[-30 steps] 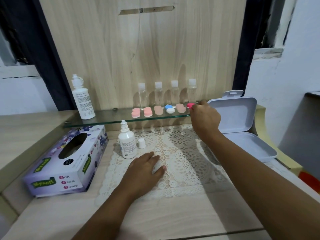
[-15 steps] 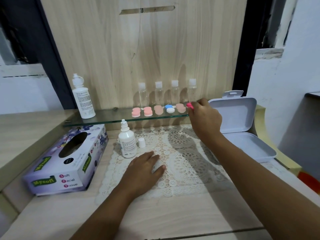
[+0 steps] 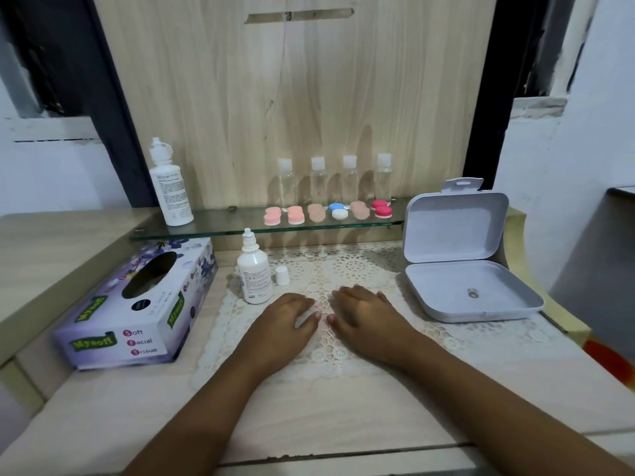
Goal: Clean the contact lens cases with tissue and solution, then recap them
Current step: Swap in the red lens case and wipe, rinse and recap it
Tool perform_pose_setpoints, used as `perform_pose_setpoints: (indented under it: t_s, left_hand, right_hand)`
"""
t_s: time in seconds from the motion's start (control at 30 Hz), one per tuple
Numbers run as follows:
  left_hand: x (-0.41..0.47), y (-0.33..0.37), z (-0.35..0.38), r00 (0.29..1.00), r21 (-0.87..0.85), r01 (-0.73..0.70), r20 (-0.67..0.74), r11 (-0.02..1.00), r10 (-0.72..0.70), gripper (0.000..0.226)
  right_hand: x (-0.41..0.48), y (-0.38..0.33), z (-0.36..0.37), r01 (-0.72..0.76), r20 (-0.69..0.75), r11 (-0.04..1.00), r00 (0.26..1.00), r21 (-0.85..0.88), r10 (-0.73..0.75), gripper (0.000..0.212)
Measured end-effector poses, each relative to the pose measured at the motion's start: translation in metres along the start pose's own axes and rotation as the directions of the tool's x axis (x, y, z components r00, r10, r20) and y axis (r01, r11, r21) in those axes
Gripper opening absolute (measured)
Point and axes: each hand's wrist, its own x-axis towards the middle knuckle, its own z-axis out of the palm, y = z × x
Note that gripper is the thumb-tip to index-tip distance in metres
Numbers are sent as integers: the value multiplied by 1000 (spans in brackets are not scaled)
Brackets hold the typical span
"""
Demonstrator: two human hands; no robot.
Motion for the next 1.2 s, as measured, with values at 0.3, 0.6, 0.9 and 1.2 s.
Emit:
perform_pose_setpoints:
  t_s: [0.3, 0.6, 0.9, 1.2]
  left_hand:
    - [2, 1, -24, 798, -92, -34, -602, 995, -28, 25]
    - [24, -42, -25, 789, -511, 280, -360, 813, -498, 83]
    - [26, -42, -19, 848, -527, 278, -258, 803, -463, 51]
    - [25, -44, -16, 880, -557, 252, -208, 791, -427, 41]
  right_hand:
    - [0, 7, 5, 52, 21, 996, 999, -71, -51, 63]
    - [3, 6, 2, 70, 32, 994, 997, -81, -68, 36]
    - [27, -8, -8, 6, -71, 998, 997, -55, -10, 29]
    - [85, -35, 13, 82, -105, 989, 992, 122, -69, 36]
